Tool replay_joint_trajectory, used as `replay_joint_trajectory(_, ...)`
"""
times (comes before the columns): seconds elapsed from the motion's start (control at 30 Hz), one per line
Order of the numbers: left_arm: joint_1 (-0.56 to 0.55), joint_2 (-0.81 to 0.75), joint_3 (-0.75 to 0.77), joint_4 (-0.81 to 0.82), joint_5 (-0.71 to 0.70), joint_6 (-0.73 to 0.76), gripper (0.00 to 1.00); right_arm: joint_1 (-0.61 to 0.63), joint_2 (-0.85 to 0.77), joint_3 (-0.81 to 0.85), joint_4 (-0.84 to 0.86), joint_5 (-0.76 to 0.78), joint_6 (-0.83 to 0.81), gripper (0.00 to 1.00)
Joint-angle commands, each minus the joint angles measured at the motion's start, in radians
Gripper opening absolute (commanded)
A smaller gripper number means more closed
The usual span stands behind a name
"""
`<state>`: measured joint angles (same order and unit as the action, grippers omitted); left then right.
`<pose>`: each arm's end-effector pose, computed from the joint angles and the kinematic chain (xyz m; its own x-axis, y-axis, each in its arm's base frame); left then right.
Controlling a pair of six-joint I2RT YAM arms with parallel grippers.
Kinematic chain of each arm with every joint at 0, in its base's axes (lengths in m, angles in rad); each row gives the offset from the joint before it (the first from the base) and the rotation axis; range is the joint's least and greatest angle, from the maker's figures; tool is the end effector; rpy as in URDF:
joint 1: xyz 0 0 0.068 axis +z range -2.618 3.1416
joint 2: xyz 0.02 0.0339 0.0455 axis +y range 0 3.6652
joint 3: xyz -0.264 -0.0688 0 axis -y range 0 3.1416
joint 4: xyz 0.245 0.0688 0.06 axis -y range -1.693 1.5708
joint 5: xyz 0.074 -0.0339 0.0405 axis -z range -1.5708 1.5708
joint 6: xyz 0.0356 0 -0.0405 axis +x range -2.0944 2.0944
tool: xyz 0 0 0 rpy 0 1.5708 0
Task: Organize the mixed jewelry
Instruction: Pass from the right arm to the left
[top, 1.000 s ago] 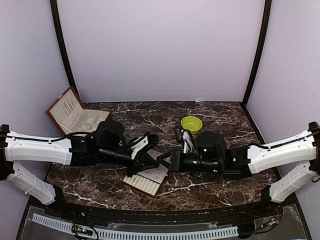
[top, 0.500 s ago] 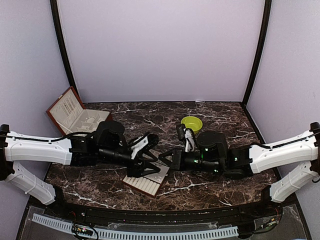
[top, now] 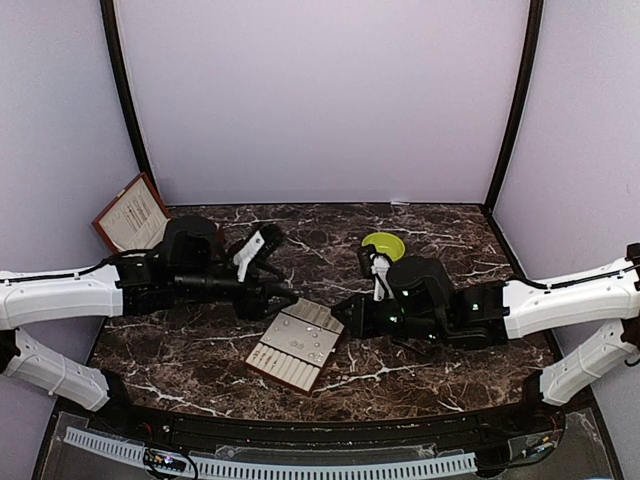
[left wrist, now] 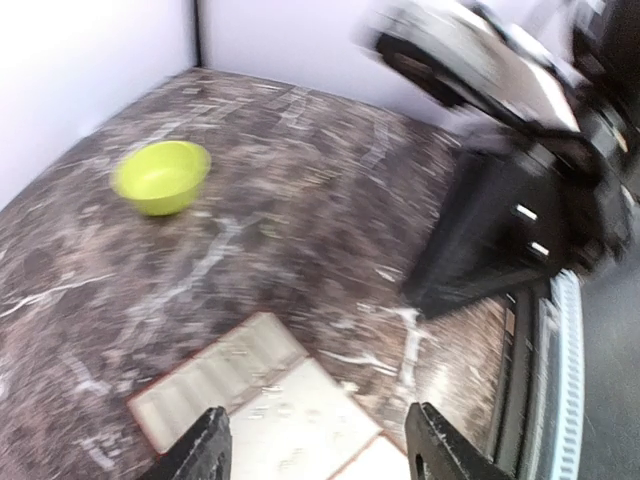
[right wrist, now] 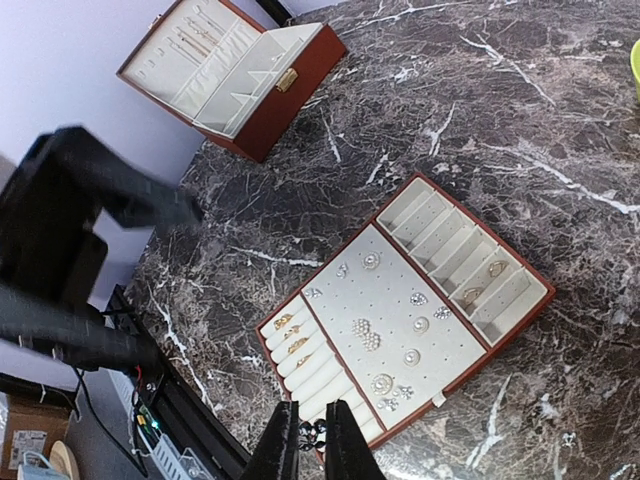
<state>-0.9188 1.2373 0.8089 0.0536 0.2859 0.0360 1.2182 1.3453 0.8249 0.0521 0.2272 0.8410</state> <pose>0.1631 -0.2303 0.2762 -0.1888 0.3043 -0.9337 0.9293 0.3628 -0.0697 0.1112 0.2791 0.2520 -0.7337 0.1089 -0.6707 -0.4472 0.6658 0.5973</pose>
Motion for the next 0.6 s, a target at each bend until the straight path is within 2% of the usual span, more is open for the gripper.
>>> replay_joint_trajectory(0.0, 0.120, -0.048, 0.010, 0.019, 0.092, -0.095, 0.63, -0.009, 0.032, 0.048, -0.039, 0.031, -0.039, 0.11)
replay_joint_trajectory(0.1, 0.123, -0.007, 0.021, 0.038, 0.275, -0.117, 0.61, -0.011, 0.047, 0.051, -0.003, 0.010, -0.031, 0.11)
replay_joint_trajectory(0.2, 0.123, 0.049, 0.031, 0.056, 0.392, -0.149, 0.52, -0.011, 0.057, 0.052, 0.041, -0.007, -0.024, 0.11)
replay_joint_trajectory(0.4, 0.118, 0.118, 0.063, 0.023, 0.451, -0.152, 0.46, -0.011, 0.066, 0.066, 0.087, -0.027, -0.019, 0.11)
replay_joint_trajectory(0.57, 0.083, 0.167, 0.086, -0.014, 0.441, -0.133, 0.42, -0.011, 0.071, 0.081, 0.099, -0.042, -0.026, 0.11)
